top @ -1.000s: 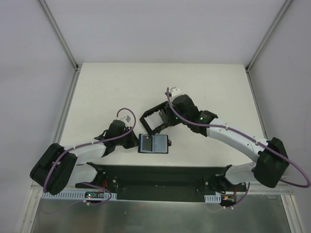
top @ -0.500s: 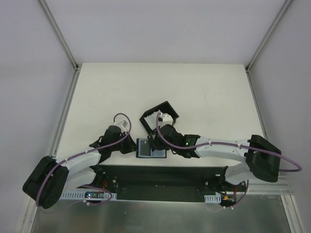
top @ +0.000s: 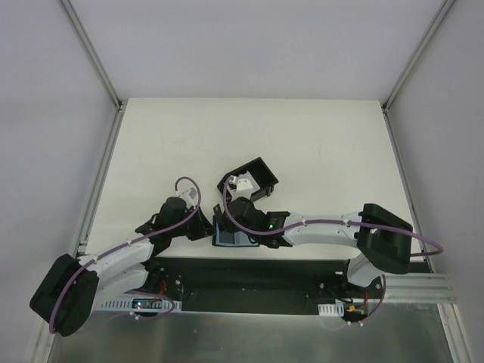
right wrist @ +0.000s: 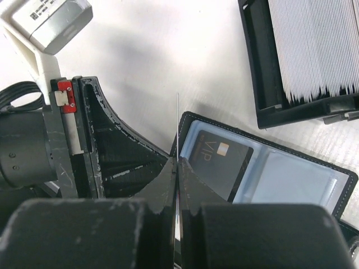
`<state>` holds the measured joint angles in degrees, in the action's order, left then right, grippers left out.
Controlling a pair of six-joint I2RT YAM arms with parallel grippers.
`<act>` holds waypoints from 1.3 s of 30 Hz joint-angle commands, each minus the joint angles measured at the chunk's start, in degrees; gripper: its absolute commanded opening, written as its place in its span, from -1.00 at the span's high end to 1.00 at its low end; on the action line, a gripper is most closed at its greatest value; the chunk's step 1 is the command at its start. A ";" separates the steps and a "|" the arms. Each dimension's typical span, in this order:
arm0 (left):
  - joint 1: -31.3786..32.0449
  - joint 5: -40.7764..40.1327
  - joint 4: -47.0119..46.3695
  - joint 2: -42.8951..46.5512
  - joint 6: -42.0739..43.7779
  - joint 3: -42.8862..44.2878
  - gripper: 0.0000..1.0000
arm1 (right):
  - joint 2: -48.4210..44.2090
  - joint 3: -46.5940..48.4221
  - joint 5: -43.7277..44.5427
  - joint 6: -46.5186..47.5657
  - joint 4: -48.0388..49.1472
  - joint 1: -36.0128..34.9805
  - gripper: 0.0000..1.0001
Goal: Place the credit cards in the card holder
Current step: Insert the credit card into the card holder.
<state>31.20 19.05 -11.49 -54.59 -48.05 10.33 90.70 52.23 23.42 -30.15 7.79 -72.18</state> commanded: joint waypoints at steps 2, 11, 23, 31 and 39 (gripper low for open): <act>0.70 0.73 0.50 2.20 -1.17 -0.66 1.00 | 2.20 2.88 3.91 0.53 2.75 -1.03 0.99; 0.79 0.73 0.59 3.52 -1.25 -1.80 1.00 | 3.08 2.36 4.53 0.71 3.89 -1.47 0.99; 0.79 1.34 0.76 6.86 0.77 -2.24 1.00 | 2.20 1.21 2.77 0.18 6.01 -1.38 0.99; 0.79 1.78 0.68 9.15 1.47 -2.42 1.00 | 2.99 -0.46 2.16 -0.70 5.56 -1.29 0.99; 0.79 1.52 0.85 9.94 0.33 -2.86 1.00 | 3.00 -0.55 4.09 0.27 4.43 -1.65 0.99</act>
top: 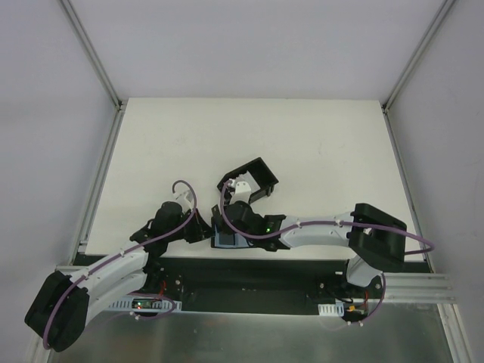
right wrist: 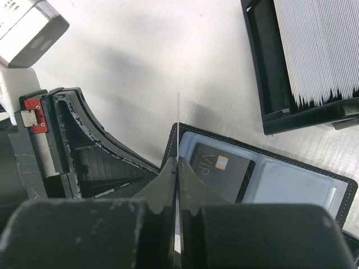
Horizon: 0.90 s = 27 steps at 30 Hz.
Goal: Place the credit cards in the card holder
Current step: Insert the credit card into the card holder.
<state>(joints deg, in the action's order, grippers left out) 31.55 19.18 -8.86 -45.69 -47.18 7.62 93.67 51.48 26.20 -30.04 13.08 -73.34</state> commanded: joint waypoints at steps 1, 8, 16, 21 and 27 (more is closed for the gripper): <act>0.44 1.30 -1.77 1.13 -0.72 -0.15 1.00 | 0.11 0.46 1.66 0.33 -1.73 -0.49 0.99; 0.44 0.86 -1.86 1.40 -1.86 0.03 1.00 | 0.81 4.14 7.37 2.71 -8.58 -3.12 0.99; 0.44 0.16 -1.60 0.78 -2.13 -0.32 1.00 | 0.38 7.93 13.26 5.08 -16.76 -4.97 0.99; 0.44 -0.90 -1.07 -0.62 -1.86 -0.41 1.00 | -1.29 8.02 15.64 5.08 -20.28 -5.41 0.99; 0.44 -2.30 -0.81 -1.94 -0.99 -0.85 1.00 | -4.89 4.33 16.17 3.24 -20.99 -5.32 0.99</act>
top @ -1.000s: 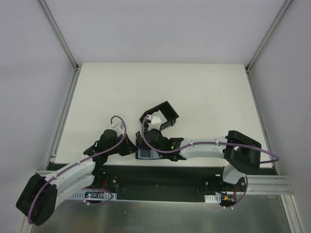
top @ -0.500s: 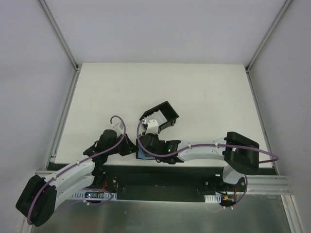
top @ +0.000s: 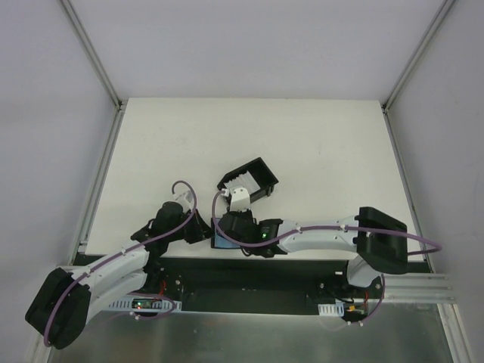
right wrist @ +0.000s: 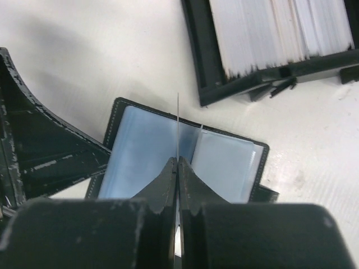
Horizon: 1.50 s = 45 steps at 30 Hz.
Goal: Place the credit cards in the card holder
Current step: Insert the credit card into the card holder.
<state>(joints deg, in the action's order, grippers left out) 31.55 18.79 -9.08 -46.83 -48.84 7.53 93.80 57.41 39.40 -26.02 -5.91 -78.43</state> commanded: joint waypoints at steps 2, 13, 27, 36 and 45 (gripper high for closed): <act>0.44 -2.70 -0.50 -1.68 1.03 -1.02 1.00 | -7.04 -2.82 2.44 -0.96 -1.74 0.12 0.99; 0.44 -4.28 -2.96 -6.17 0.68 -1.90 1.00 | -13.12 -16.26 -19.87 -6.93 18.19 6.36 1.00; 0.44 -5.25 -5.24 -7.57 -3.19 -4.10 1.00 | -7.93 -28.57 -22.00 -20.73 37.90 10.49 0.99; 0.44 -5.43 -5.33 -9.33 -2.75 -3.75 1.00 | -8.19 -33.67 -21.21 -23.38 44.14 11.55 0.99; 0.44 -5.78 -5.16 -9.60 -2.23 -3.31 1.00 | -9.95 -34.73 -20.42 -23.64 41.95 11.64 0.99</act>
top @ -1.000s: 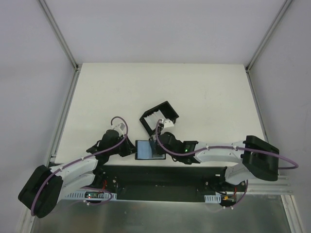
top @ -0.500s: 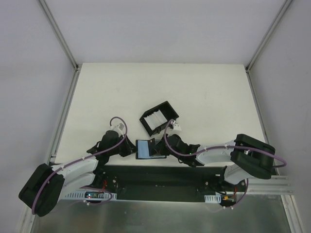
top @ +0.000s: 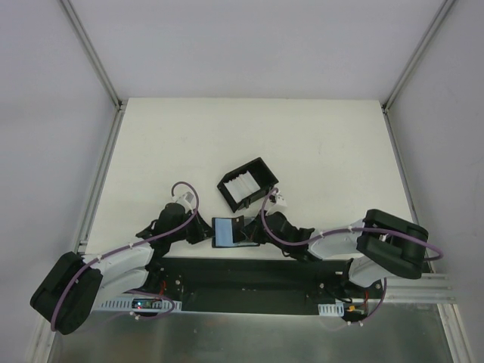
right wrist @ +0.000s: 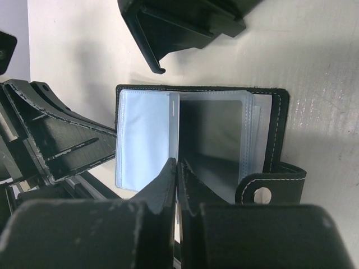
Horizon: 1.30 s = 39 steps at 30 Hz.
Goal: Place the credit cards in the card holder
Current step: Insert the credit card into the card holder.
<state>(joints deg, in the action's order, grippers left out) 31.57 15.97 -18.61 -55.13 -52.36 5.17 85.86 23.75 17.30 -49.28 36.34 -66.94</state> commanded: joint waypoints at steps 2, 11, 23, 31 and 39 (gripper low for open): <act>0.42 -2.96 4.63 -1.20 1.56 -0.78 1.00 | -3.77 -0.81 2.56 -0.12 -3.62 0.14 0.99; 0.42 -3.22 4.73 -1.64 2.08 -0.34 1.00 | -0.97 1.47 -0.24 0.24 -5.49 0.49 0.99; 0.42 -3.40 4.20 -2.87 2.61 0.45 1.00 | 1.59 2.53 -4.56 -1.87 -4.96 0.49 0.99; 0.42 -3.92 4.99 -2.44 2.88 1.07 1.00 | -2.89 -1.24 -2.19 -4.16 -6.79 0.93 0.99; 0.42 -3.49 4.37 -1.47 2.70 0.19 1.00 | 1.58 1.12 -5.52 -2.93 -6.63 2.42 0.99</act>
<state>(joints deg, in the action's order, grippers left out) 31.57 15.84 -18.28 -56.45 -51.64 6.24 84.68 23.97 13.13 -52.60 31.83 -65.30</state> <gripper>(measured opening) 0.009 0.009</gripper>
